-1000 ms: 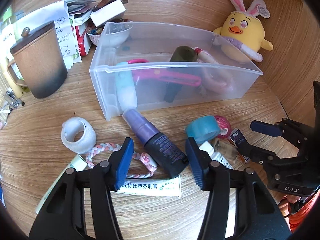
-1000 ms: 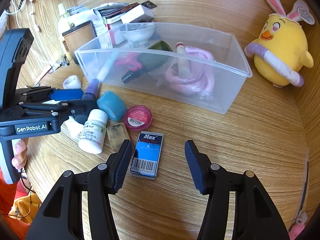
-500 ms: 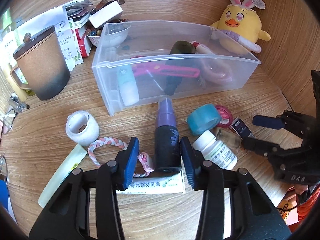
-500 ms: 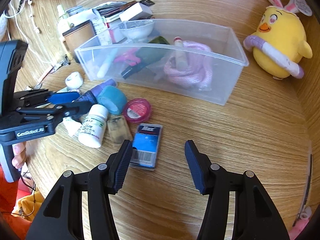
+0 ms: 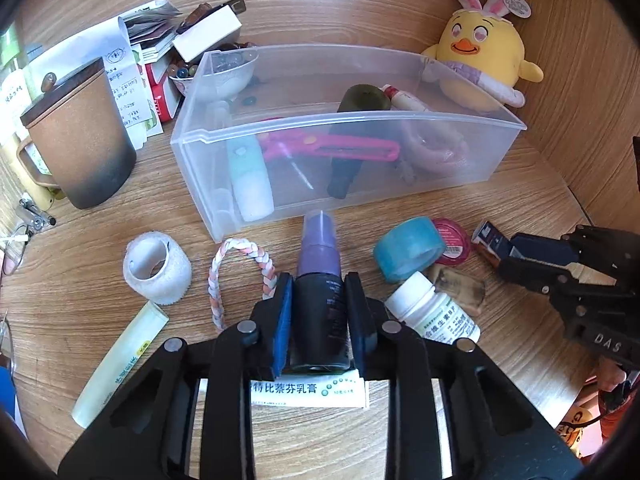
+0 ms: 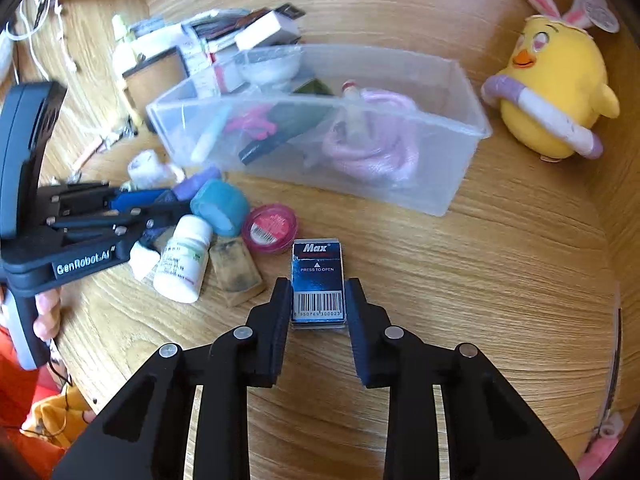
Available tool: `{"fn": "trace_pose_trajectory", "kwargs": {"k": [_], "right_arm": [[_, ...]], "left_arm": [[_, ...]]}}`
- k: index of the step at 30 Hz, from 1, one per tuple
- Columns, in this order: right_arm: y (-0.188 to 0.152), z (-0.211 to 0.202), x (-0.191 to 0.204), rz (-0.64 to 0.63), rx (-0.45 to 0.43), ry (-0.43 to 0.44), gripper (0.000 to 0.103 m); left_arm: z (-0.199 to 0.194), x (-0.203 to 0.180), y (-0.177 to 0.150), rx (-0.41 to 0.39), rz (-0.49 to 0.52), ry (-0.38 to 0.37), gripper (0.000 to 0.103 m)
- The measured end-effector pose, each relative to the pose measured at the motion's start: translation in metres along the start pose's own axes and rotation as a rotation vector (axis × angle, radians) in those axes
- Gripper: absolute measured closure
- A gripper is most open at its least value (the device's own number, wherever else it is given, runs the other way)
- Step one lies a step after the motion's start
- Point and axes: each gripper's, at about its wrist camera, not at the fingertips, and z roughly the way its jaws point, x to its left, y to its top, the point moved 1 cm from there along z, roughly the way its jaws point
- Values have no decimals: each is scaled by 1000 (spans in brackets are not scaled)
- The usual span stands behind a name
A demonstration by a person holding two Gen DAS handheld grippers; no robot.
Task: Organize objects
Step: 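Grasp the blue Max box with the right gripper while the left grasps the purple-capped black bottle, then carry the Max box with the right gripper while the left carries the black bottle into the clear box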
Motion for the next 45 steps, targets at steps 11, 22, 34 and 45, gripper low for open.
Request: {"fn": "trace_pose_trajectory", "kwargs": {"k": [11,22,34,45], "right_arm": [[10,-23,-5,38,-83,-5,78],[36,-51,4,30,-195,7,78],[82,-63,-2,28,-300,-24,78],[108,-13,-17,54,-210,-45,78]], "left_arm": [[-36,1,-1,-91,-9,-20,78],[-72,-7,20,-216,0,-43,78],[-60,14,54,-230,-63,-46,78],[-26,22,81,-172,-51,-21,78]]}}
